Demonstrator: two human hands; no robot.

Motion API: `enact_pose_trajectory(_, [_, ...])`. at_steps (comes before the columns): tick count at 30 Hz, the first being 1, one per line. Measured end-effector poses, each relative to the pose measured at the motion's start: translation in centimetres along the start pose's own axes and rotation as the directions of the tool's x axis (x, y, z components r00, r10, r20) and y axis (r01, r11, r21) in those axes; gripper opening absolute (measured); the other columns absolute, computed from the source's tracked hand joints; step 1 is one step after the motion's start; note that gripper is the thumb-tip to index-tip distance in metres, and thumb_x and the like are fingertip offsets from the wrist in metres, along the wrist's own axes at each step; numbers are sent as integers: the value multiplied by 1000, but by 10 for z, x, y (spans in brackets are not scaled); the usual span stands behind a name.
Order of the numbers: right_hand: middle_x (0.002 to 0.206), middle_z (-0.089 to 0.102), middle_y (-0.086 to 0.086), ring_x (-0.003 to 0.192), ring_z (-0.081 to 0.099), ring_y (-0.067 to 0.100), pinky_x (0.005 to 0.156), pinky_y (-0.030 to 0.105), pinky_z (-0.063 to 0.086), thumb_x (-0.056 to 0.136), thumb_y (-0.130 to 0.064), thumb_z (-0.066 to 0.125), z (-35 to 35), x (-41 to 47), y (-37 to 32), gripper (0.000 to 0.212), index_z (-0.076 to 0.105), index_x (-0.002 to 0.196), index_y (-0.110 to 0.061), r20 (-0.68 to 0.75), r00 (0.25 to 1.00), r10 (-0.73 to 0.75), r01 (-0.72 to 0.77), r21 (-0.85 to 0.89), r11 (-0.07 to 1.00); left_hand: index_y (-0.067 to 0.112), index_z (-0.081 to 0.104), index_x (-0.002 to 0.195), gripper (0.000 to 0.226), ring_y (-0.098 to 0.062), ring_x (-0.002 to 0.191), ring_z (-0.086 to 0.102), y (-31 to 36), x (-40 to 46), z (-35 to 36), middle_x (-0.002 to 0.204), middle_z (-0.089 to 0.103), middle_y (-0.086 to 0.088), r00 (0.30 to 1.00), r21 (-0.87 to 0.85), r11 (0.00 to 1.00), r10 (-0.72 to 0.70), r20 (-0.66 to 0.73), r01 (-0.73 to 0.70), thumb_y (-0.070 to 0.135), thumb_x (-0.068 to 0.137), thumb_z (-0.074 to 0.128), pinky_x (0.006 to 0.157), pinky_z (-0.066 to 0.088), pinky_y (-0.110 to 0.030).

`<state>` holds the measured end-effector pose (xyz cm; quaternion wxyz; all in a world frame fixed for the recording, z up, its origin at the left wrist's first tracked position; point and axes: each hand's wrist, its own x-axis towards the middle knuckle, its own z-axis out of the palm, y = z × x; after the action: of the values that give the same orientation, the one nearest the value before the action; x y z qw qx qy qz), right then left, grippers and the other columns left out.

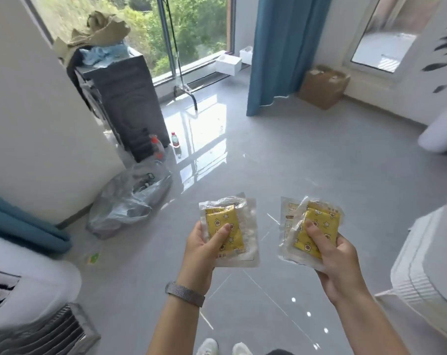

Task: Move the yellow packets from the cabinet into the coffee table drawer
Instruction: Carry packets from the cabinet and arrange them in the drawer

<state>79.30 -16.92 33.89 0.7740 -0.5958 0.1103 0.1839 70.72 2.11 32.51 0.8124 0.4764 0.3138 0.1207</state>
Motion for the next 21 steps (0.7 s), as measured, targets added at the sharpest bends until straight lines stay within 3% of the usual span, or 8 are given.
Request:
enact_pose_trajectory(2, [82, 74, 4, 71, 71, 16, 57, 21, 56, 59, -35, 81, -17, -7, -4, 52, 68, 100, -6, -83, 997, -5, 10, 63, 998, 9, 61, 109, 21, -21, 74, 73, -3, 7, 19, 94, 74, -9, 997, 39, 999, -36, 75, 33, 1, 90, 62, 54, 56, -29])
enact_pose_trajectory(7, [74, 73, 1, 65, 71, 11, 52, 20, 55, 85, -14, 69, -49, -27, 1, 10, 67, 93, -8, -297, 955, -14, 72, 185, 980, 10, 63, 108, 20, -22, 76, 72, -10, 19, 51, 97, 73, -11, 963, 161, 983, -125, 240, 88, 2, 90, 63, 55, 57, -29])
enact_pose_trajectory(10, [75, 74, 2, 65, 71, 11, 52, 19, 54, 83, -15, 71, -61, -43, 5, 13, 67, 93, -9, -403, 915, -13, 115, 231, 966, 11, 64, 106, 18, -21, 75, 72, -14, 22, 66, 95, 73, -10, 928, 224, 968, -182, 324, 112, 2, 90, 62, 54, 56, -28])
enact_pose_trajectory(13, [80, 75, 5, 70, 72, 15, 54, 22, 55, 57, -38, 87, -72, -58, 11, 51, 70, 95, -8, -490, 870, -41, 182, 244, 953, 9, 63, 110, 20, -24, 81, 71, -22, 26, 79, 99, 73, -11, 885, 287, 950, -237, 400, 125, 3, 90, 62, 56, 56, -28])
enact_pose_trajectory(14, [81, 75, 5, 70, 72, 15, 54, 22, 55, 57, -38, 88, -76, -63, 14, 52, 70, 96, -9, -524, 851, -38, 197, 251, 948, 9, 63, 111, 22, -25, 83, 70, -25, 26, 84, 100, 72, -12, 870, 307, 943, -255, 423, 127, 3, 90, 62, 56, 56, -29])
enact_pose_trajectory(17, [78, 74, 3, 67, 71, 12, 52, 19, 54, 79, -21, 73, -89, -78, 20, 20, 69, 95, -10, -602, 798, -22, 230, 271, 935, 9, 63, 111, 21, -23, 82, 70, -36, 25, 100, 98, 73, -9, 811, 360, 925, -302, 502, 122, 4, 91, 61, 57, 56, -28])
enact_pose_trajectory(21, [80, 73, 3, 69, 70, 13, 56, 22, 54, 83, -20, 72, -114, -96, 26, 13, 69, 92, -11, -733, 680, 20, 258, 265, 929, 11, 64, 104, 16, -17, 74, 72, -55, 16, 129, 88, 74, -4, 723, 426, 898, -367, 586, 111, 2, 92, 60, 54, 55, -27])
